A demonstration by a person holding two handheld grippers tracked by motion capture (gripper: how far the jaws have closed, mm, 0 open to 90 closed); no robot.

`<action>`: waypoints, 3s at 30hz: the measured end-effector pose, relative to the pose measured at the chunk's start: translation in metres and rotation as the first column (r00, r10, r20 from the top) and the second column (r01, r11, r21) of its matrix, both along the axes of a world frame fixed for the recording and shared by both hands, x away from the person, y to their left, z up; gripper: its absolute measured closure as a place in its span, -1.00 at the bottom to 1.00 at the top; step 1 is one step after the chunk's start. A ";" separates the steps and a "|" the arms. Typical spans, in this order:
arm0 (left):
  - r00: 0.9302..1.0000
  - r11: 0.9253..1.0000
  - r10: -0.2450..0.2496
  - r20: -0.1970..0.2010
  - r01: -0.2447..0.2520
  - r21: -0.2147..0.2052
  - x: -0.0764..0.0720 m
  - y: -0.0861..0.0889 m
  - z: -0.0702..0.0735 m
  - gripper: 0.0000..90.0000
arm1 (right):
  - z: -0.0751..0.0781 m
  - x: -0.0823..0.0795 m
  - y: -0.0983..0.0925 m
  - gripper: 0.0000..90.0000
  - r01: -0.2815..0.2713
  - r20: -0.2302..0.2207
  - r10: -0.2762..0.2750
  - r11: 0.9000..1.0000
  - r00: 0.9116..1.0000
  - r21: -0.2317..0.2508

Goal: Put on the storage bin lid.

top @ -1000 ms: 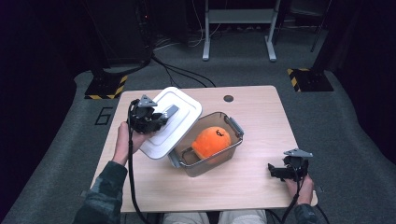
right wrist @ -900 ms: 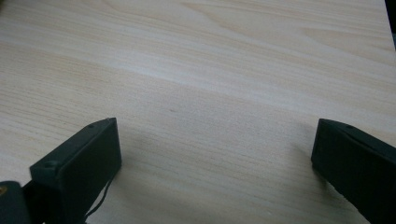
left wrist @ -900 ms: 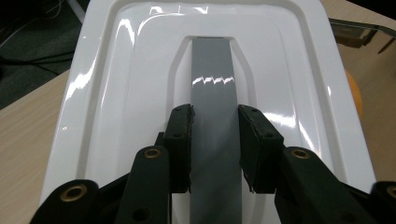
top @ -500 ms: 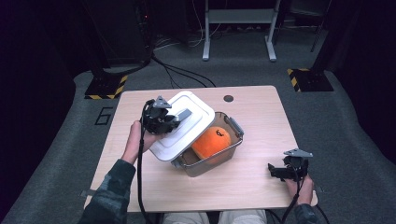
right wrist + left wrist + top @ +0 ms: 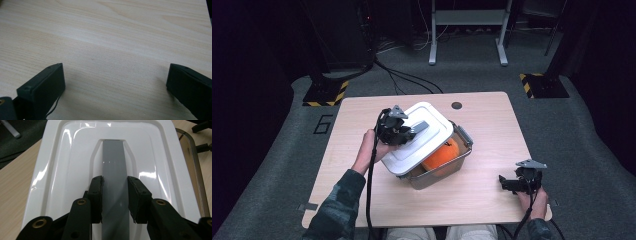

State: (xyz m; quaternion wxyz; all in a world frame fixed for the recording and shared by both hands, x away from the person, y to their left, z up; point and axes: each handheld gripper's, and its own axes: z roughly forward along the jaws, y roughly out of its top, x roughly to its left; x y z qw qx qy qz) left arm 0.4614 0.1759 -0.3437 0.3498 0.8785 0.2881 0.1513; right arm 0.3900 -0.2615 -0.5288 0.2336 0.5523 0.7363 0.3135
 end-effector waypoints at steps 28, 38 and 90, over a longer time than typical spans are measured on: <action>0.987 0.989 -0.149 -0.068 0.150 0.005 0.010 -0.040 -0.019 0.47 | 0.000 0.000 0.000 -0.97 -0.002 0.001 0.002 1.000 1.000 0.000; 0.979 0.983 -0.181 -0.093 0.183 0.018 0.011 -0.048 -0.026 0.47 | 0.000 0.000 0.000 -0.97 -0.002 0.001 0.002 1.000 1.000 0.000; 0.995 0.991 0.092 -0.026 -0.094 -0.094 -0.017 0.038 -0.019 -0.74 | 0.000 -0.001 0.000 -0.97 -0.004 0.003 0.004 1.000 1.000 -0.004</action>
